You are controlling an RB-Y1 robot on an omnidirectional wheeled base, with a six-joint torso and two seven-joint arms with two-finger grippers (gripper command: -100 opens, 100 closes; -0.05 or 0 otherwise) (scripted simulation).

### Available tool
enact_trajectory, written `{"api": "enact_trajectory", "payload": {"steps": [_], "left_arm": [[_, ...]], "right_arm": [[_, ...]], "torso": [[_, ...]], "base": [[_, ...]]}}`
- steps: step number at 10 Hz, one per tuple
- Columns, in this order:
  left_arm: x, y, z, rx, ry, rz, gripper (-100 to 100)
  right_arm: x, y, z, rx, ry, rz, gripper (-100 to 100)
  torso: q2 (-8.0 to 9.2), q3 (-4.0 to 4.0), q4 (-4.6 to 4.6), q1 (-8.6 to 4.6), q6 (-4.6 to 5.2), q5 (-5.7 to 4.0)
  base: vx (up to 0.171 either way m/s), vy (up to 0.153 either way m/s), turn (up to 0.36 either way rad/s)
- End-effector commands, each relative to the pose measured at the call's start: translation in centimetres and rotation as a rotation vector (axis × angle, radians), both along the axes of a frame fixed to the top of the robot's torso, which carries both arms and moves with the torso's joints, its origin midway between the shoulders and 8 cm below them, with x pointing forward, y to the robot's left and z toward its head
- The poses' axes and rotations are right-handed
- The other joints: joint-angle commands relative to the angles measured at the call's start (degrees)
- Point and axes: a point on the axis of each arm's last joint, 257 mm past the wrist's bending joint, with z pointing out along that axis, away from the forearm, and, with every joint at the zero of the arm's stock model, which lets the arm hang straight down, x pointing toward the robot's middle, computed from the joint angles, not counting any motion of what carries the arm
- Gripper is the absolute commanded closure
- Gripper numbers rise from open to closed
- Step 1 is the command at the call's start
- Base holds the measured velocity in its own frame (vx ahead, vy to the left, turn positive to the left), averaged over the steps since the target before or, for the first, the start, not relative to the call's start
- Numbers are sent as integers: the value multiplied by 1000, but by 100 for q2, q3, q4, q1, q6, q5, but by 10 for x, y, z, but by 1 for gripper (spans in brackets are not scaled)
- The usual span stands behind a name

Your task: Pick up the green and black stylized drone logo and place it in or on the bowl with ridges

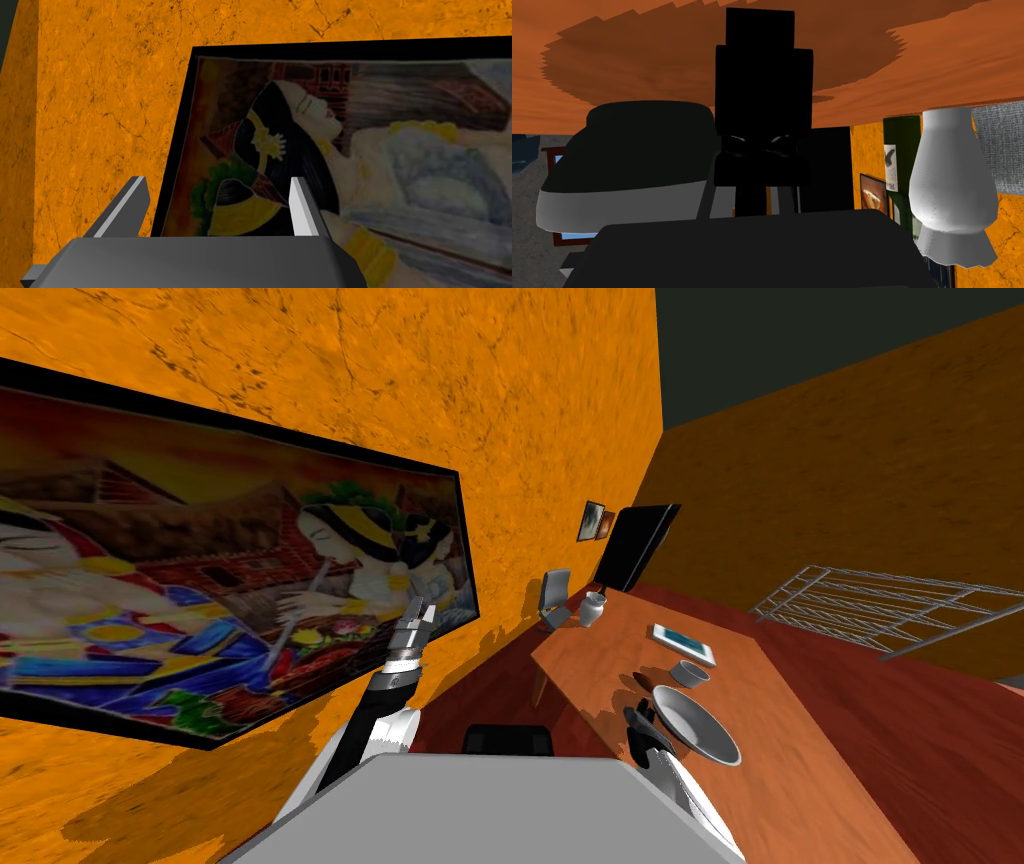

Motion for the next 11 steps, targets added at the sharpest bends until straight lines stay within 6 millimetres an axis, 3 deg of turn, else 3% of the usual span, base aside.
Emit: {"api": "enact_trajectory", "payload": {"steps": [1, 2, 3, 11], "left_arm": [[0, 0, 0, 0, 0, 0, 0], [0, 0, 0, 0, 0, 0, 0], [0, 0, 0, 0, 0, 0, 0], [0, 0, 0, 0, 0, 0, 0]], "right_arm": [[0, 0, 0, 0, 0, 0, 100], [0, -1, 0, 0, 0, -2, 0], [7, -5, 8, 6, -30, -11, 100], [37, -32, 45, 29, -145, -48, 100]], "torso": [[0, 0, 0, 0, 0, 0], [-8, -4, -2, -9, 0, -1], [-13, -8, -3, -15, -1, -2], [25, 16, 9, -5, -12, 4]], "base": [[-15, 20, 9], [0, 0, 0], [-103, 52, 102], [-102, 34, 81]]}}
